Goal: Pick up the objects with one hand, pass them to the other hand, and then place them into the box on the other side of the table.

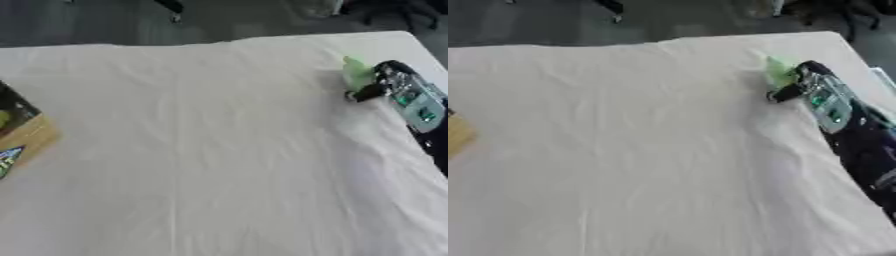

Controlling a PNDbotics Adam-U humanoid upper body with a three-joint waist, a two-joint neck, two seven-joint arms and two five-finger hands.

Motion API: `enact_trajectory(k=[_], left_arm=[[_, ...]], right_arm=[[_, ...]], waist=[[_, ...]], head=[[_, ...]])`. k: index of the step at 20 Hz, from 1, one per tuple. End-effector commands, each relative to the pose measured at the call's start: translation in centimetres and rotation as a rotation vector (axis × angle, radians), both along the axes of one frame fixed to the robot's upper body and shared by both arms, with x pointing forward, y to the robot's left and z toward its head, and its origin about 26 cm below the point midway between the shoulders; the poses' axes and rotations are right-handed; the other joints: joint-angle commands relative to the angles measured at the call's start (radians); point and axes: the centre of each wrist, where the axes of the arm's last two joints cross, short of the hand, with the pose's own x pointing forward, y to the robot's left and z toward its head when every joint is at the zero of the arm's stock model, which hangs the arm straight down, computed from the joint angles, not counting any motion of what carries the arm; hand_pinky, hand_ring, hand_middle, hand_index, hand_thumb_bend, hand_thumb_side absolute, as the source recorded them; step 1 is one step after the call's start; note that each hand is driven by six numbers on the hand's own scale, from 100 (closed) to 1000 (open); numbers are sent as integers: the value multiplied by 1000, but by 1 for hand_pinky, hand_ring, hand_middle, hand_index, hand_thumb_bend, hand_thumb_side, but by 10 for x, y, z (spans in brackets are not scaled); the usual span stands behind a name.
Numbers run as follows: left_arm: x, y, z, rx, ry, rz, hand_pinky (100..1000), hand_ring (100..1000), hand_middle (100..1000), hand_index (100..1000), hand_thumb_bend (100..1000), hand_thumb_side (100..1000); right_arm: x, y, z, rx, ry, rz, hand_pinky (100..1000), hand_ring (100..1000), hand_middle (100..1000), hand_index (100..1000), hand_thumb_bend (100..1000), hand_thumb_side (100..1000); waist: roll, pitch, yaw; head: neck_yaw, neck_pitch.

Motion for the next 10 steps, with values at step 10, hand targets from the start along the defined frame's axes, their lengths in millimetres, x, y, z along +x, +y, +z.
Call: enact_trajectory(k=[10], left_arm=[[-3,1,11,7,-26,-2,497,652,560,723,256,681]], right_arm=[[2,-5,3,-26,-157,-72,726,556,451,608,100,260]], waist=[[5,-11,1]], head=[[-5,-15]])
